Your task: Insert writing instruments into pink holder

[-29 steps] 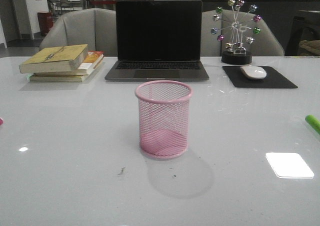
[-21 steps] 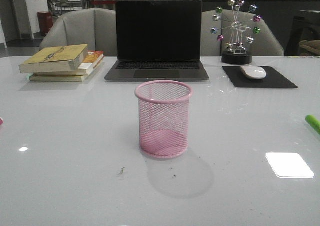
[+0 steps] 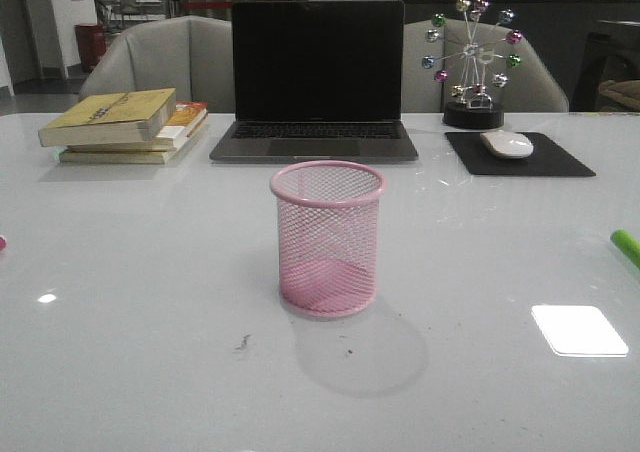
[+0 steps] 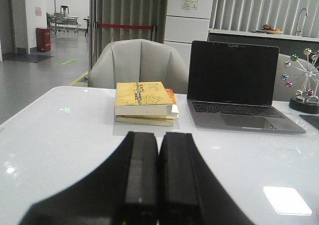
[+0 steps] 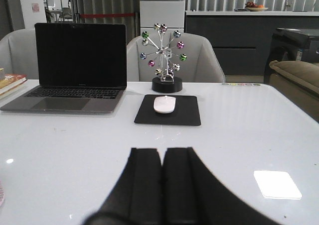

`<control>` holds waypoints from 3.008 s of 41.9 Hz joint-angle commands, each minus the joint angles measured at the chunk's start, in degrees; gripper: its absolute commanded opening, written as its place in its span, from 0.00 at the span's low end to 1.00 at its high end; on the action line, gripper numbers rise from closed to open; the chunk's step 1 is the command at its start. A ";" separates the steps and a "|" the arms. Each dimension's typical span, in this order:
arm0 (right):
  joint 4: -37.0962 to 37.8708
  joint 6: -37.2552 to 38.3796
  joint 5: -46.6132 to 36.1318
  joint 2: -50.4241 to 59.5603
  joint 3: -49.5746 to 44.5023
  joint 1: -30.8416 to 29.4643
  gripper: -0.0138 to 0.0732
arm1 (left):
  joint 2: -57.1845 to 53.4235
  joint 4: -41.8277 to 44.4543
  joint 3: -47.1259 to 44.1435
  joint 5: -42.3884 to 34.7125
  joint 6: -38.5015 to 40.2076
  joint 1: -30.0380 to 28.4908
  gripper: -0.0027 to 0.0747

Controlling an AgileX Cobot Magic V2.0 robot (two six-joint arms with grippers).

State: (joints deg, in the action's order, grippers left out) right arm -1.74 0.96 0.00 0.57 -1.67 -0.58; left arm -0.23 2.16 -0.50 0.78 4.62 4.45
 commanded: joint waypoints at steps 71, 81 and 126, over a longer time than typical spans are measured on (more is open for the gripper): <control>0.48 -0.15 43.45 -41.00 42.22 -0.15 0.71 | 33.81 0.45 35.91 33.02 -1.60 0.25 0.66; 0.77 0.43 42.96 -51.20 44.19 -0.76 0.74 | 34.79 -0.08 35.91 31.55 -2.92 8.85 0.74; 0.32 -0.07 40.68 -107.09 76.20 -1.84 0.73 | 34.79 -0.08 35.91 30.02 -2.92 24.85 0.59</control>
State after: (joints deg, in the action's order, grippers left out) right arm -1.89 1.39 41.49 -107.55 71.62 -2.27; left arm 34.18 2.42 33.65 35.57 1.60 28.79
